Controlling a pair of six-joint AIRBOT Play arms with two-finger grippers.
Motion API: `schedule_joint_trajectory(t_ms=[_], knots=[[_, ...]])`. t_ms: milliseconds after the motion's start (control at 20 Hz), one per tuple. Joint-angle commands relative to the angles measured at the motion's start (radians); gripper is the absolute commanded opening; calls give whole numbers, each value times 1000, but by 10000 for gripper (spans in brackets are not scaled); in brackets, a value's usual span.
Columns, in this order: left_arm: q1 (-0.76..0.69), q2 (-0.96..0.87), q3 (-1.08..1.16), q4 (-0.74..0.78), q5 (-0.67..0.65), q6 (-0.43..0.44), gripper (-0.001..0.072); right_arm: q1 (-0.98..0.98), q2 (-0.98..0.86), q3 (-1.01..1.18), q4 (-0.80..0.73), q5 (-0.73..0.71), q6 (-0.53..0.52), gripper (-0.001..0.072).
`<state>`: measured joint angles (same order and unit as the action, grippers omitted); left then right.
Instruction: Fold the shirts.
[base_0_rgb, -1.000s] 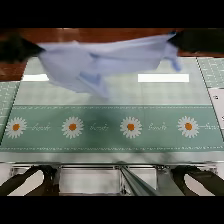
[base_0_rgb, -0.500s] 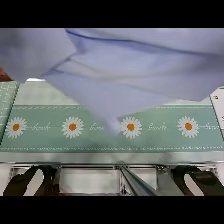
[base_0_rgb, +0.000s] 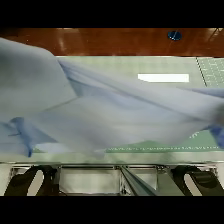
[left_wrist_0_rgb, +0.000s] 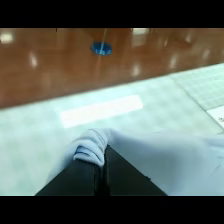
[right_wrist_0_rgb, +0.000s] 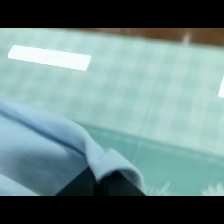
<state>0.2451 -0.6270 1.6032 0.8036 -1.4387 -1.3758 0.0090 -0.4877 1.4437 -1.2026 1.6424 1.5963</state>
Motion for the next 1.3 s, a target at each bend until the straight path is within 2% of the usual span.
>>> schedule_joint_trajectory(t_ms=[0, 100, 250, 400, 550, 650, 700, 750, 800, 850, 950, 1100, 1200, 1250], knots=[[-37, -89, -191, 12, 11, 24, 19, 0, 34, -330, 39, -51, 22, 20], [-105, -206, -320, 12, 51, 79, 19, 0, 11, -516, 41, -199, 10, 20], [-214, -452, -393, 12, 232, 135, 19, 0, -127, -675, 33, -431, -11, 20], [-268, -707, -307, 12, 420, 134, 19, -26, -369, -664, 31, -624, -51, 20], [-296, -938, -126, 12, 444, 126, 19, -140, -646, -565, 158, -706, -133, 21], [-315, -1039, -29, 11, 444, 93, 41, -203, -816, -468, 280, -698, -203, 21], [-324, -1074, 3, 11, 444, 64, 132, -222, -888, -422, 326, -695, -218, 21], [-332, -1098, 20, 11, 444, 36, 280, -233, -955, -376, 368, -698, -222, 28], [-340, -1113, 27, 12, 434, 18, 514, -237, -1008, -335, 396, -708, -221, 164], [-339, -1120, 28, 12, 410, 19, 507, -240, -1054, -291, 418, -712, -221, 419], [-306, -1115, 31, 34, 316, 20, 507, -274, -1101, -196, 416, -649, -208, 418], [-163, -1079, 56, 125, 63, 16, 507, -413, -1074, -79, 399, -485, -201, 417], [-49, -1019, 35, 185, -48, -5, 506, -537, -1005, -70, 309, -401, -203, 415], [3, -969, -11, 187, -54, -6, 506, -590, -963, -89, 217, -365, -203, 413]])
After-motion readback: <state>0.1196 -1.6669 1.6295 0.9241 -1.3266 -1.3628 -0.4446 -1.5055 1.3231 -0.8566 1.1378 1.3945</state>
